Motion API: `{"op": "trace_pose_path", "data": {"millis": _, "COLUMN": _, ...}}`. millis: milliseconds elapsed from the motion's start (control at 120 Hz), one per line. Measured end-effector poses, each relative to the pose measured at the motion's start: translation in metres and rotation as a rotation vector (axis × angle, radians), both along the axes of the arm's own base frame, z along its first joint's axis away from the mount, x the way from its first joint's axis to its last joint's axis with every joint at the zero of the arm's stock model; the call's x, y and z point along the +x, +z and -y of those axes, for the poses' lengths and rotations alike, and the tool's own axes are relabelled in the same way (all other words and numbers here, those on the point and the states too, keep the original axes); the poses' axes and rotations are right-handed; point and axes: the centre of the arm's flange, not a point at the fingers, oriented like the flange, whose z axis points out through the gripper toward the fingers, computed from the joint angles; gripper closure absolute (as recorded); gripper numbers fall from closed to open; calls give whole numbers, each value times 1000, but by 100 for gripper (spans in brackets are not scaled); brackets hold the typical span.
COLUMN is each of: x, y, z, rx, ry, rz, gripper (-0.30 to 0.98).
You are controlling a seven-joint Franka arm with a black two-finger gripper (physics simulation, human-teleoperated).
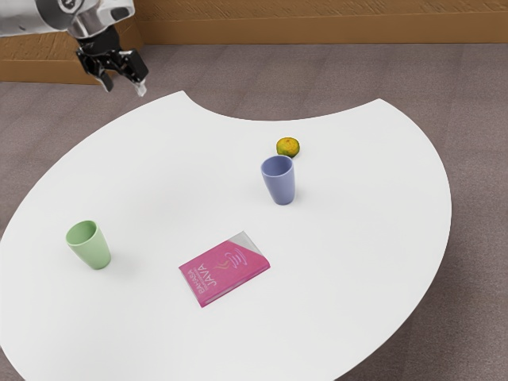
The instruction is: Place the right cup onto the left cup
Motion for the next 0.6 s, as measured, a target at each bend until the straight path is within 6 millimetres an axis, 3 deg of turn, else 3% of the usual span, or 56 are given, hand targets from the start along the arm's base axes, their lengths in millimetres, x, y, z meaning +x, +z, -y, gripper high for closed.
{"op": "trace_pose_path", "data": {"millis": 133, "x": 5, "y": -7, "z": 2, "rx": 21, "ry": -31, "rz": 15, "gripper": 1}}
{"op": "trace_pose_path", "data": {"millis": 242, "x": 38, "y": -46, "z": 21, "rx": 46, "ry": -45, "rz": 10, "gripper": 1}}
{"op": "trace_pose_path", "data": {"millis": 358, "x": 70, "y": -80, "z": 57, "rx": 58, "ry": -43, "rz": 7, "gripper": 2}}
{"op": "trace_pose_path", "data": {"millis": 533, "x": 104, "y": -157, "z": 97, "rx": 58, "ry": 50, "rz": -57, "gripper": 2}}
{"op": "trace_pose_path", "data": {"millis": 600, "x": 110, "y": -165, "z": 108, "rx": 37, "ry": 92, "rz": -54, "gripper": 2}}
